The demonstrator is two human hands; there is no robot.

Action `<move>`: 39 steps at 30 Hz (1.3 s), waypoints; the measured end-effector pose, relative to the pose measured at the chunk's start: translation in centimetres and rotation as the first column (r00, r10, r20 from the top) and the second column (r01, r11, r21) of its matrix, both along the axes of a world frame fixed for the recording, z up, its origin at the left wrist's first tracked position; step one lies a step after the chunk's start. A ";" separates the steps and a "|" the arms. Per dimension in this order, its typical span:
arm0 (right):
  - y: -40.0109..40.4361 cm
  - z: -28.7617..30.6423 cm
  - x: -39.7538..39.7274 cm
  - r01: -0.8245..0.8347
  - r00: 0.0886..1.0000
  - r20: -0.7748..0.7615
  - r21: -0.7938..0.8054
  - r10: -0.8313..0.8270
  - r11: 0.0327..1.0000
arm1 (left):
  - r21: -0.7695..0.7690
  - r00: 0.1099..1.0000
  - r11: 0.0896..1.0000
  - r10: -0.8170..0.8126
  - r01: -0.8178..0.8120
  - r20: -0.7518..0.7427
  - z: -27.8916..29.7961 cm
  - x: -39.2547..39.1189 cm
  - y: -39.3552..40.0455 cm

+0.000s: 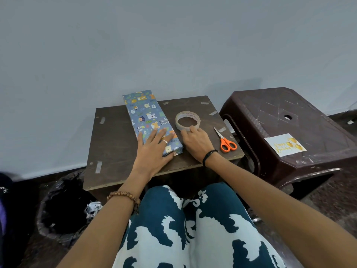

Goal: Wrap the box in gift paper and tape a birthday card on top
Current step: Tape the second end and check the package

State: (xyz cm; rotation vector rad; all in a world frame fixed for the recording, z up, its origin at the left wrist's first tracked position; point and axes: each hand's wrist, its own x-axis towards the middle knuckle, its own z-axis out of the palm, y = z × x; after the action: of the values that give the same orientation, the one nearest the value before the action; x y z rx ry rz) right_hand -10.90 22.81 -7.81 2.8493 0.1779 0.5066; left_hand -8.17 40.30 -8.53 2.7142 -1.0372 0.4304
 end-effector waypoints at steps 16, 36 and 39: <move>5.2 2.9 -3.3 -0.008 0.937 -0.035 0.993 0.347 0.121 | -0.346 0.997 0.935 0.063 -0.076 -0.049 -3.1 -3.6 6.2; 5.1 1.8 -2.3 -0.076 0.937 -0.006 0.973 0.350 0.219 | -0.474 0.967 0.880 0.114 0.008 0.228 -5.8 -4.1 7.0; 5.2 1.7 -2.3 -0.083 0.935 -0.008 0.968 0.356 0.239 | -0.521 0.972 0.854 0.123 -0.002 0.198 -5.7 -4.1 6.9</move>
State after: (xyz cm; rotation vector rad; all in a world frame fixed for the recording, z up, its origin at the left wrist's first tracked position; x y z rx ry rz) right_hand -13.17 27.97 -6.15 4.1991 0.4689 0.3874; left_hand -12.24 47.20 -14.19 2.2468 -0.7387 0.9044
